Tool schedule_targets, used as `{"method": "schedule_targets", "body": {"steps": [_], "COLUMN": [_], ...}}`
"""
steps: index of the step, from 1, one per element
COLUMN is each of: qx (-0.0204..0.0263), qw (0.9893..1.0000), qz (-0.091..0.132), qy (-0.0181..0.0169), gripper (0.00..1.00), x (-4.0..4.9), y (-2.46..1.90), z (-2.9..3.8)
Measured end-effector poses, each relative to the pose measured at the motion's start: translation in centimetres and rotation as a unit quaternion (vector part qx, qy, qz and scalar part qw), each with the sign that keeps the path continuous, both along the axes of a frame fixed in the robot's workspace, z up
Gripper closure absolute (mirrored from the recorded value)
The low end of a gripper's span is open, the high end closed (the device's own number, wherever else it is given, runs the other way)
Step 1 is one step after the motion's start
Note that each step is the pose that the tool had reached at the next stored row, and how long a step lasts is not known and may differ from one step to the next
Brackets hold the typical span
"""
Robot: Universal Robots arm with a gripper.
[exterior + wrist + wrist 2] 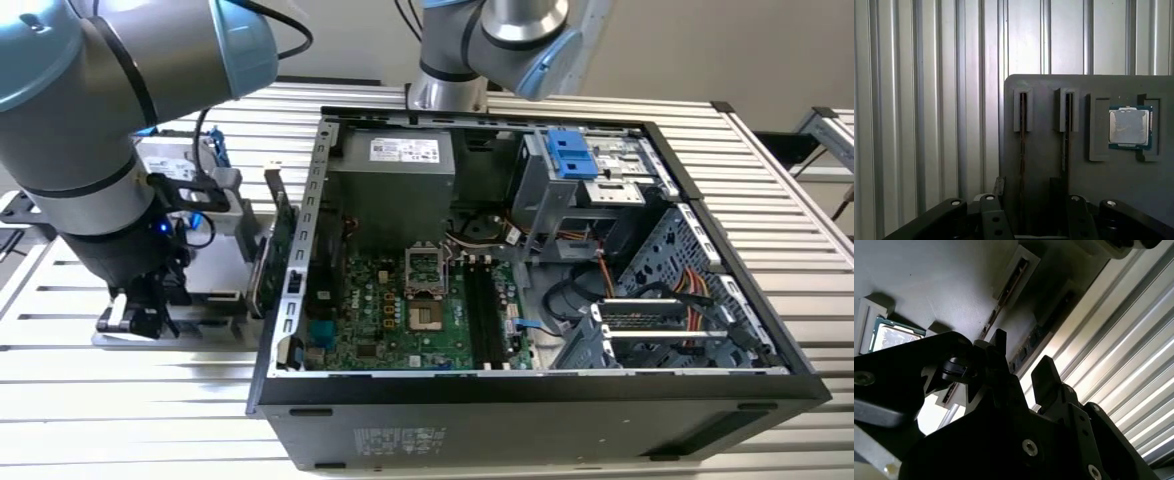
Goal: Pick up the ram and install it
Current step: 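Pick up the ram and move it above insertion slot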
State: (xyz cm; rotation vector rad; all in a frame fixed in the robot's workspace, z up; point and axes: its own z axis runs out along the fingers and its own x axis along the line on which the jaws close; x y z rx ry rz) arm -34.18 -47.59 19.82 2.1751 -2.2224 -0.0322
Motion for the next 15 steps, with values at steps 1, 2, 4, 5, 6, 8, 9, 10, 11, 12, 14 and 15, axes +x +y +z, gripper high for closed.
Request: {"method": "schedule_targets", "body": {"steps": [1, 2, 4, 5, 6, 8, 9, 10, 11, 12, 14, 15], "qx": [-0.0003, -0.0003, -0.0002, -0.0002, -0.0003, -0.0002, -0.0003, -0.0002, -0.0002, -0.0002, -0.0003, -0.0003], "qw": [1.0, 1.0, 1.0, 1.0, 1.0, 1.0, 1.0, 1.0, 1.0, 1.0, 1.0, 1.0], "qz": [0.0, 0.0, 0.0, 0.0, 0.0, 0.0, 0.0, 0.0, 0.0, 0.0, 0.0, 0.0], "qy": [0.0, 0.0, 0.0, 0.0, 0.0, -0.0001, 0.0, -0.0001, 0.0, 0.0, 0.0001, 0.0001], "gripper": [0.0, 0.0, 0.0, 0.0, 0.0, 0.0, 0.0, 0.0, 0.0, 0.0, 0.0, 0.0], "x": [0.0, 0.0, 0.0, 0.0, 0.0, -0.01, -0.01, 0.0, 0.0, -0.01, -0.01, -0.01], "y": [0.0, 0.0, 0.0, 0.0, 0.0, -0.01, -0.04, -0.07, -0.09, -0.1, -0.16, -0.16], "z": [0.0, 0.0, -0.01, -0.02, -0.04, -0.2, -0.25, -0.33, -0.39, -0.44, -0.47, -0.47]}}
